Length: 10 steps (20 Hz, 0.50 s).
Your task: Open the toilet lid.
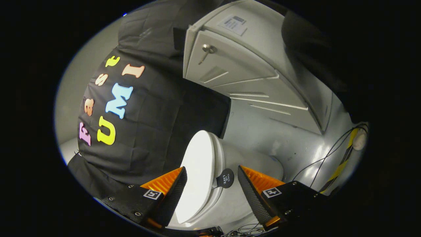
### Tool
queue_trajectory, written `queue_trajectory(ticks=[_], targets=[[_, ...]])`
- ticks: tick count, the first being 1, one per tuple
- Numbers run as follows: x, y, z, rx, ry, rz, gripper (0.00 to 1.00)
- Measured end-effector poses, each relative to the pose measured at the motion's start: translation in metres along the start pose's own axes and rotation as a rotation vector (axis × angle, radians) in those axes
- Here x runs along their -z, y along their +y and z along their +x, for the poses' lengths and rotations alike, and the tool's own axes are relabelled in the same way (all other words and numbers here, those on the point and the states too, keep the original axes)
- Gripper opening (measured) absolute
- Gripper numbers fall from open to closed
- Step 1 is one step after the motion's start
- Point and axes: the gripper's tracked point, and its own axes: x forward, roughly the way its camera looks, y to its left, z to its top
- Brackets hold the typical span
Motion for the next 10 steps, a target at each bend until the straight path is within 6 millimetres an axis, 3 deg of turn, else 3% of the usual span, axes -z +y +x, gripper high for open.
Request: queue_trajectory(ticks=[5, 10], targets=[[0.017, -0.01, 0.017, 0.026, 0.06, 0.063, 0.93], [0.017, -0.023, 0.03, 0.057, 0.067, 0.133, 0.69]])
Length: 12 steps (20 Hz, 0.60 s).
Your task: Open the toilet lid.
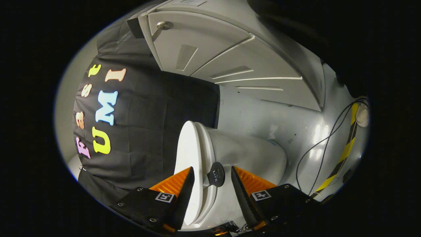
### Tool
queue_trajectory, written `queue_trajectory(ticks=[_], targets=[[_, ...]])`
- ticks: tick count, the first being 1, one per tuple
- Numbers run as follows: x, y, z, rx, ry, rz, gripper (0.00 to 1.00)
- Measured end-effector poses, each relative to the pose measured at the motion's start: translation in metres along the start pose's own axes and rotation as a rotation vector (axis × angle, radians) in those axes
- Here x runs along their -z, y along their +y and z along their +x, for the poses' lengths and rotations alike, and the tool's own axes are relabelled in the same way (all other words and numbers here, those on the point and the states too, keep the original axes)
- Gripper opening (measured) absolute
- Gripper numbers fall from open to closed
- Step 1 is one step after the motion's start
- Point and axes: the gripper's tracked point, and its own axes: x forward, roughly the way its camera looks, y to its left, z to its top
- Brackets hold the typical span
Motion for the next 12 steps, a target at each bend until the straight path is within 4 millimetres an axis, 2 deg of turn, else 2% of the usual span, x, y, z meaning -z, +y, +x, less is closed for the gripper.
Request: queue_trajectory(ticks=[3, 7, 10, 11, 12], targets=[[0.004, -0.006, 0.006, 0.014, 0.041, 0.013, 0.53], [0.004, 0.001, 0.013, -0.006, 0.055, 0.031, 0.35], [0.005, -0.006, 0.015, 0.011, 0.072, 0.035, 0.22], [0.004, -0.005, 0.013, 0.007, 0.087, 0.047, 0.14], [0.005, -0.006, 0.015, 0.003, 0.096, 0.051, 0.13]])
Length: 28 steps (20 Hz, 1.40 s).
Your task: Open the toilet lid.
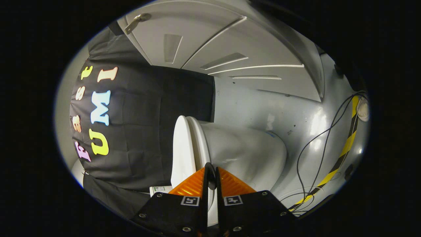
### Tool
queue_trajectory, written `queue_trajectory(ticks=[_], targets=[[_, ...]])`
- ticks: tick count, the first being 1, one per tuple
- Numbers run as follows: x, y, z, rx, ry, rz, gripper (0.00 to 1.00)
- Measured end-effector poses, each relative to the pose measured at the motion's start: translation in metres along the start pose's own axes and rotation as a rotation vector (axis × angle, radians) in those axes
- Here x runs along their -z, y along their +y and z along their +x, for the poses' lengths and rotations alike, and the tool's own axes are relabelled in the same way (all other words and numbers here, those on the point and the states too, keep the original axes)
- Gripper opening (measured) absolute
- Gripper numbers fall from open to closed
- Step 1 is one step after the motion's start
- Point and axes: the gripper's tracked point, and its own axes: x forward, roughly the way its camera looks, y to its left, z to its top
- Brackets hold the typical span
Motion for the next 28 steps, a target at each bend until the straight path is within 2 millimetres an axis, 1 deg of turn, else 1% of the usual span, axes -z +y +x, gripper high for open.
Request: queue_trajectory(ticks=[4, 5, 7, 12, 15, 17, 23, 28], targets=[[-0.001, 0.002, 0.0, -0.009, 0.003, -0.015, 0.07], [-0.002, 0.002, 0.0, -0.009, -0.001, -0.021, 0.04], [-0.003, 0.002, 0.0, 0.003, 0.001, -0.023, 0.01], [-0.003, 0.006, -0.002, 0.059, 0.035, -0.111, 0.0], [-0.003, 0.01, -0.004, 0.092, 0.038, -0.102, 0.0], [-0.004, 0.013, -0.005, 0.101, 0.034, -0.125, 0.0], [-0.005, 0.035, -0.015, 0.118, 0.002, -0.163, 0.0], [-0.006, 0.068, -0.035, 0.105, -0.055, -0.208, 0.0]])
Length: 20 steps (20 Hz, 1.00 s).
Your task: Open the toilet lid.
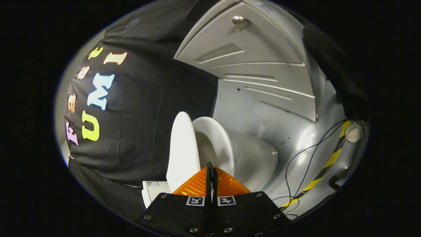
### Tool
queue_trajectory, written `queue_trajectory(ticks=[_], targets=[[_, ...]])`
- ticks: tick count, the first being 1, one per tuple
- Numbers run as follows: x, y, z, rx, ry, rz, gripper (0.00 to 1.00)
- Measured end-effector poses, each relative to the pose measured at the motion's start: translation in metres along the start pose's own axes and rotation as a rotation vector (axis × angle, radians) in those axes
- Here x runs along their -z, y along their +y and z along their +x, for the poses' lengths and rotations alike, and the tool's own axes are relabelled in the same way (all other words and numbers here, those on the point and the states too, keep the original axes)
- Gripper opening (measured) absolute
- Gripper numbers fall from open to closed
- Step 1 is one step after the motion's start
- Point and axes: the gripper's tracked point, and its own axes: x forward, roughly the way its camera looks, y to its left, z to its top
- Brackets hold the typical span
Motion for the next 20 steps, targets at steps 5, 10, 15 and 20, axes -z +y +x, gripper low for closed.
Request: queue_trajectory(ticks=[5, 10, 15, 20], targets=[[0.0, 0.036, -0.022, -0.03, -0.036, -0.023, 0.0], [0.004, 0.065, -0.038, -0.063, -0.056, -0.066, 0.0], [0.008, 0.085, -0.049, -0.085, -0.085, -0.121, 0.0], [0.013, 0.108, -0.06, -0.106, -0.12, -0.207, 0.0]])
